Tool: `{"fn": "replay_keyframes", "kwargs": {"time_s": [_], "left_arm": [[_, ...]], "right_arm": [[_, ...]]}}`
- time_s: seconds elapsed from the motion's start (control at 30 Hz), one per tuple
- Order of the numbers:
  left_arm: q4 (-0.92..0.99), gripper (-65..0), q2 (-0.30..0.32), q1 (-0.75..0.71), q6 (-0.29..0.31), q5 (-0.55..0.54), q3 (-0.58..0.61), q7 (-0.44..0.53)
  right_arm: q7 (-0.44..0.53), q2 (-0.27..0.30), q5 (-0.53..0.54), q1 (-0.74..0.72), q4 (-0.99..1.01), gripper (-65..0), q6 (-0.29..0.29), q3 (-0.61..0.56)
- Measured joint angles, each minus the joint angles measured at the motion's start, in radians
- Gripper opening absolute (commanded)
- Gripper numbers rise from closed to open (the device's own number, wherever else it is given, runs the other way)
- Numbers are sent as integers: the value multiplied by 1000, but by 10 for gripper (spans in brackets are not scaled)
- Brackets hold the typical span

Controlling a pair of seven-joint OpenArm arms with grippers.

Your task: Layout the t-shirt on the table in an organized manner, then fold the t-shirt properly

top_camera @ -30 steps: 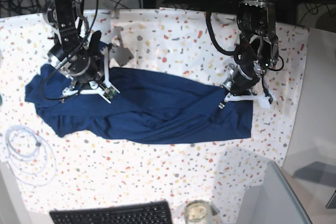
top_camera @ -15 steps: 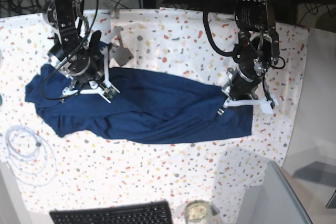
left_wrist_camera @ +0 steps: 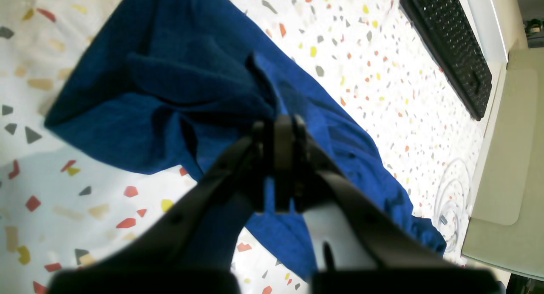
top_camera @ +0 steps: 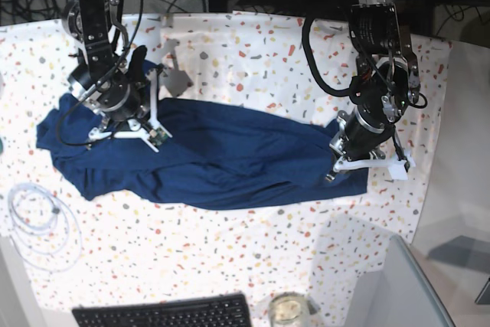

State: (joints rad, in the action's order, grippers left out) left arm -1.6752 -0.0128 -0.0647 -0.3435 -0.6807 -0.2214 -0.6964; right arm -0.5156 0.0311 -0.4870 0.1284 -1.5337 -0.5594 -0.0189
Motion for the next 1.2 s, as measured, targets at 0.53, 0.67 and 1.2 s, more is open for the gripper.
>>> {"fn": "replay_keyframes", "kwargs": {"time_s": [0.53,0.67,1.2], "left_arm": [[196,-650,-2,126,0,0,5,-3],[196,-650,-2,128,0,0,5,-3],[201,-446,-2,106,0,0,5,-3]], "right_arm": [[-1,2,0,-2,0,-650,0,1],[-1,2,0,-2,0,-650,0,1],[-1,2,0,-2,0,-650,0,1]]}}
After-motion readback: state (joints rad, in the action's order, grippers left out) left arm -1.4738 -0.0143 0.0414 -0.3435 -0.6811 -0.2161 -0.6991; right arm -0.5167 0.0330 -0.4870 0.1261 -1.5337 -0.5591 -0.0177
